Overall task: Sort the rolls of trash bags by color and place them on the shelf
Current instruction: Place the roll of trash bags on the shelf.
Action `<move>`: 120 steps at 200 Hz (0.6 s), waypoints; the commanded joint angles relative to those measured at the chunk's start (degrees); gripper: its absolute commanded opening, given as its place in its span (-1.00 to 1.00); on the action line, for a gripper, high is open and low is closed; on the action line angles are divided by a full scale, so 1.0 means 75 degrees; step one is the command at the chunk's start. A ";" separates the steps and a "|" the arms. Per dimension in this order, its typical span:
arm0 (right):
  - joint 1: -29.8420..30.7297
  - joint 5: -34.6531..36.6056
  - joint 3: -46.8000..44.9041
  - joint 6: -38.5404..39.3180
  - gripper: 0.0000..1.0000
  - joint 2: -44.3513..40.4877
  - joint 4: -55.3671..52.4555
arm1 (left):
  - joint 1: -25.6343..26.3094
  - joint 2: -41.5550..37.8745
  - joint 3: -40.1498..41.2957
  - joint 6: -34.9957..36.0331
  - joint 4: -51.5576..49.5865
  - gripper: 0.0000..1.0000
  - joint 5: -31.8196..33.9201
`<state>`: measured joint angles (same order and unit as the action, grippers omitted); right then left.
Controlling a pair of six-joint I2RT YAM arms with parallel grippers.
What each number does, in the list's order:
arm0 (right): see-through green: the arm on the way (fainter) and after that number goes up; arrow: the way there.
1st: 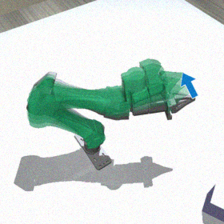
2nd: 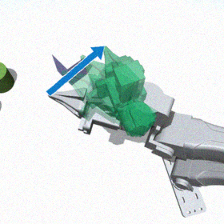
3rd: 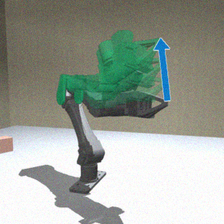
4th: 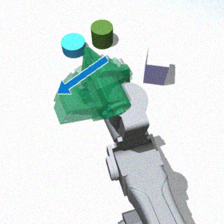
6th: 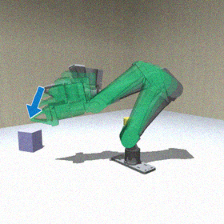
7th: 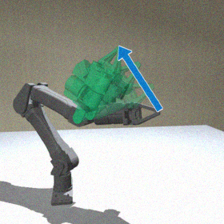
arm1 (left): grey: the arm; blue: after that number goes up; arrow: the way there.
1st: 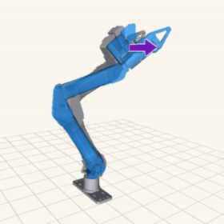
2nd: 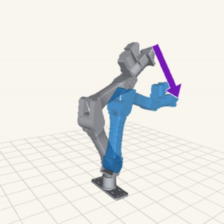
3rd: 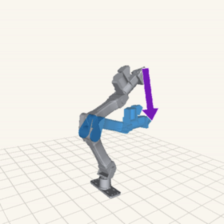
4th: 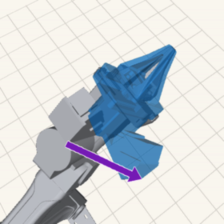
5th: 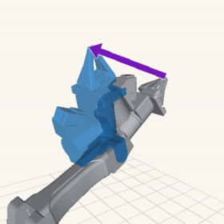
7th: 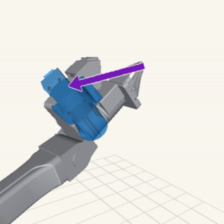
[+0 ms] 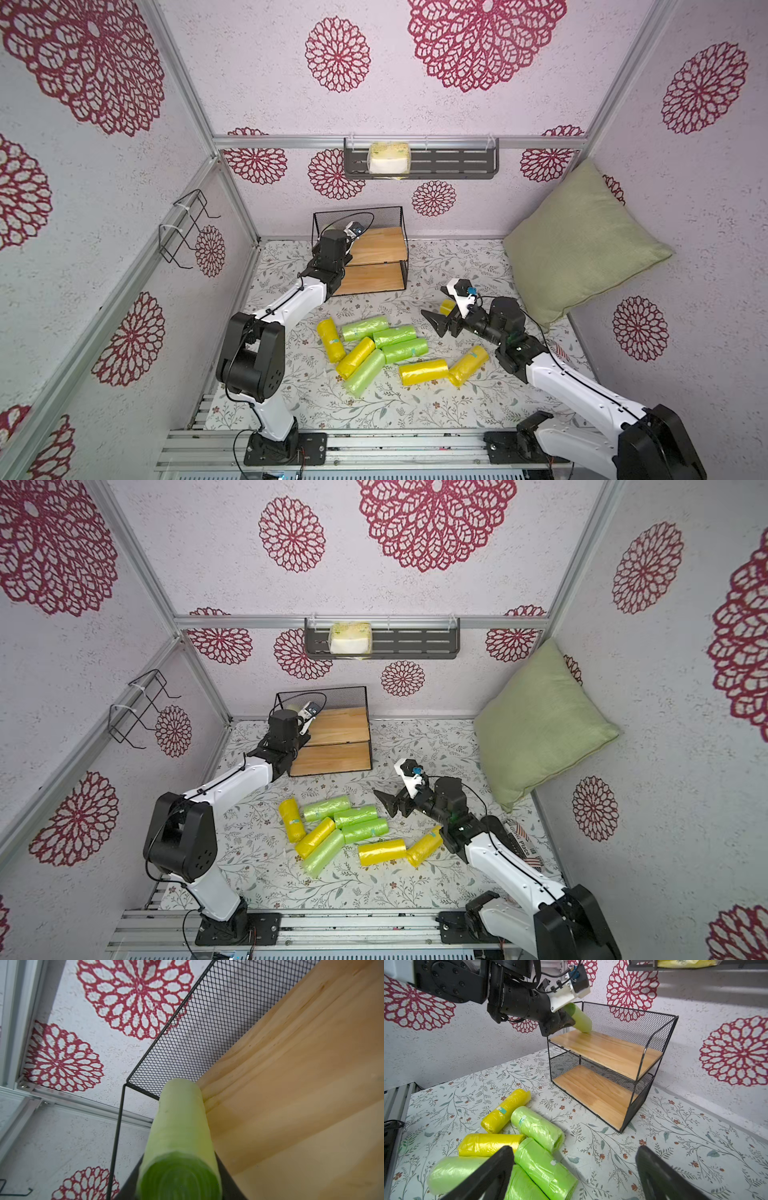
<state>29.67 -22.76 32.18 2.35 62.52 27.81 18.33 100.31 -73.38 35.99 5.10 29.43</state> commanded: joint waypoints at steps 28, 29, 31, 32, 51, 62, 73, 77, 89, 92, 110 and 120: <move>-0.0007 -0.0105 -0.0195 -0.0219 0.93 0.0078 0.0463 | 0.0017 -0.0253 0.0509 0.0195 0.0312 -0.01 0.0166; -0.0007 -0.0105 -0.0193 -0.0225 0.93 0.0078 0.0463 | 0.0017 -0.0263 0.0518 0.0194 0.0314 0.00 0.0166; -0.0007 -0.0105 -0.0199 -0.0221 0.93 0.0078 0.0463 | 0.0011 -0.0274 0.0539 0.0185 0.0315 0.01 0.0166; -0.0007 -0.0105 -0.0200 -0.0220 0.93 0.0078 0.0463 | 0.0009 -0.0279 0.0545 0.0184 0.0315 0.01 0.0166; -0.0005 -0.0082 -0.0245 -0.0231 0.93 0.0078 0.0484 | 0.0017 -0.0362 0.0648 0.0165 0.0244 0.07 0.0176; -0.0007 -0.0082 -0.0248 -0.0242 0.93 0.0088 0.0480 | 0.0015 -0.0400 0.0707 0.0147 0.0225 0.10 0.0245; -0.0006 -0.0082 -0.0254 -0.0242 0.93 0.0090 0.0481 | 0.0029 -0.0466 0.0748 0.0108 0.0208 0.14 0.0291; -0.0007 -0.0093 -0.0260 -0.0246 0.92 0.0090 0.0484 | 0.0029 -0.0511 0.0766 0.0092 0.0193 0.15 0.0296; -0.0007 -0.0094 -0.0260 -0.0257 0.92 0.0090 0.0478 | 0.0050 -0.0622 0.0793 -0.0007 0.0135 0.18 0.0295; -0.0007 -0.0094 -0.0260 -0.0265 0.93 0.0090 0.0476 | 0.0061 -0.0652 0.0796 -0.0041 0.0110 0.19 0.0276; -0.0007 -0.0105 -0.0248 -0.0288 0.93 0.0122 0.0484 | 0.0116 -0.0854 0.0840 -0.0273 -0.0028 0.29 0.0172; -0.0007 -0.0108 -0.0248 -0.0294 0.93 0.0134 0.0477 | 0.0145 -0.0954 0.0877 -0.0425 -0.0101 0.37 0.0112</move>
<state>29.67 -22.76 30.06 1.39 63.44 28.95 18.63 96.92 -67.44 35.75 4.82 30.94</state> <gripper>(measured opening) 0.963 0.654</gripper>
